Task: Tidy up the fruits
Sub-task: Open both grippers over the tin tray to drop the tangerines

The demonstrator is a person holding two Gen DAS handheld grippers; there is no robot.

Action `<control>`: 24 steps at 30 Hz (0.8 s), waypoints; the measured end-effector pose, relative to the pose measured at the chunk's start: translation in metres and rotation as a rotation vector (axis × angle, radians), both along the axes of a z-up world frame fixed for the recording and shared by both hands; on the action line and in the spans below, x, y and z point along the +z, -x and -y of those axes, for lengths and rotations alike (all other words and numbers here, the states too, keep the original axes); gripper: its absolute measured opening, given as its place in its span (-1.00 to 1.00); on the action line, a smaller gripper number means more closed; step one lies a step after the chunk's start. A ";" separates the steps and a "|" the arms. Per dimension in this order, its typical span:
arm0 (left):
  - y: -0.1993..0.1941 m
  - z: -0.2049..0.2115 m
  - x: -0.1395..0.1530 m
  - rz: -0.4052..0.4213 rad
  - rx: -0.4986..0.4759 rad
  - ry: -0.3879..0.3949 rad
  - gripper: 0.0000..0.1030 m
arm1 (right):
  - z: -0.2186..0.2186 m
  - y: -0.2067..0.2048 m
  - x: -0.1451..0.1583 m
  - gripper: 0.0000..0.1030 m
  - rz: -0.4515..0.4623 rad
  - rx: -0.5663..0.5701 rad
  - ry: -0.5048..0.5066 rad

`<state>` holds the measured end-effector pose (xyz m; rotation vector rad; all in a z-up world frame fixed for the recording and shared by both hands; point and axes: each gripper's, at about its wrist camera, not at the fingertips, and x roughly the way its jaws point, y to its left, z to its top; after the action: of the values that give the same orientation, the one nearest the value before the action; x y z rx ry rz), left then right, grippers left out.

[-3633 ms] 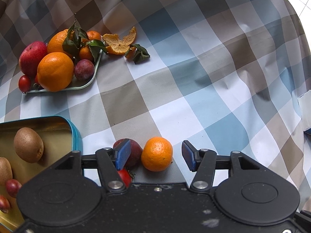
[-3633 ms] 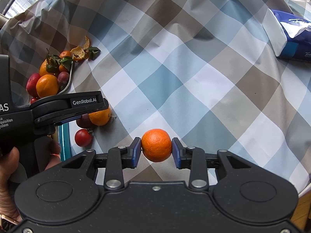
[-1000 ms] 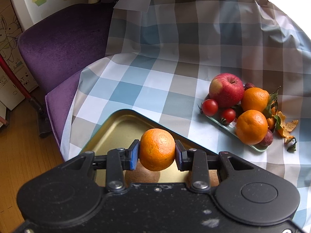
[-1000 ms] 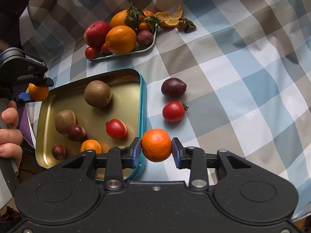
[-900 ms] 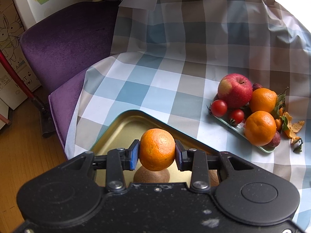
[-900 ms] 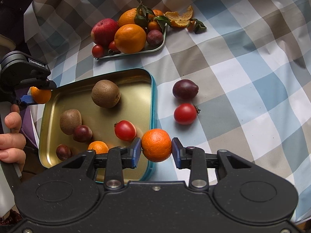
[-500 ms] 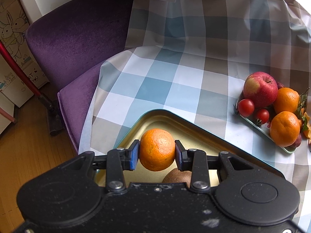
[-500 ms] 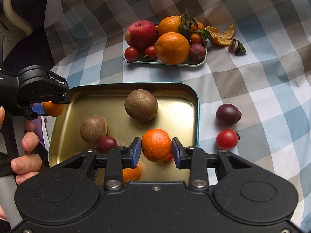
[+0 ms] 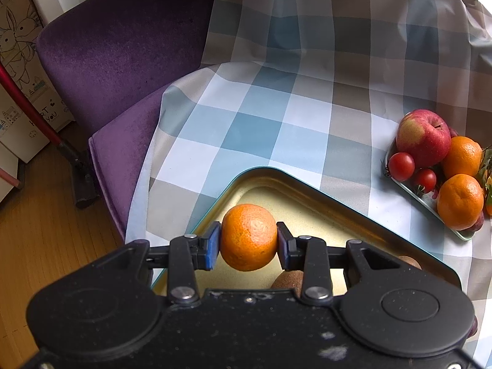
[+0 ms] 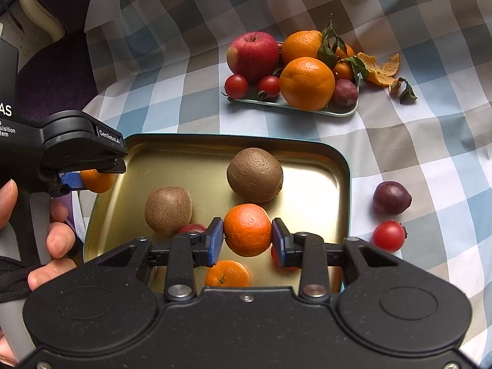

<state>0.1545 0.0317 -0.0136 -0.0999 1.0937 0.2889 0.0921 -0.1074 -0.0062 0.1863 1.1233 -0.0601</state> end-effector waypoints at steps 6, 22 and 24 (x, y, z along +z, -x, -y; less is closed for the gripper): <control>0.000 -0.001 -0.001 -0.011 -0.014 0.045 -0.29 | -0.004 0.000 0.003 -0.14 0.011 0.007 0.025; -0.001 -0.003 -0.002 -0.014 -0.020 0.077 -0.28 | -0.004 -0.002 0.001 -0.14 -0.001 -0.005 0.029; 0.000 -0.002 0.001 0.007 -0.029 0.069 -0.29 | -0.002 -0.003 -0.001 -0.13 -0.010 -0.011 0.022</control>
<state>0.1541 0.0336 -0.0123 -0.1462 1.0970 0.2253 0.0950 -0.1050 -0.0068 0.1729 1.1310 -0.0829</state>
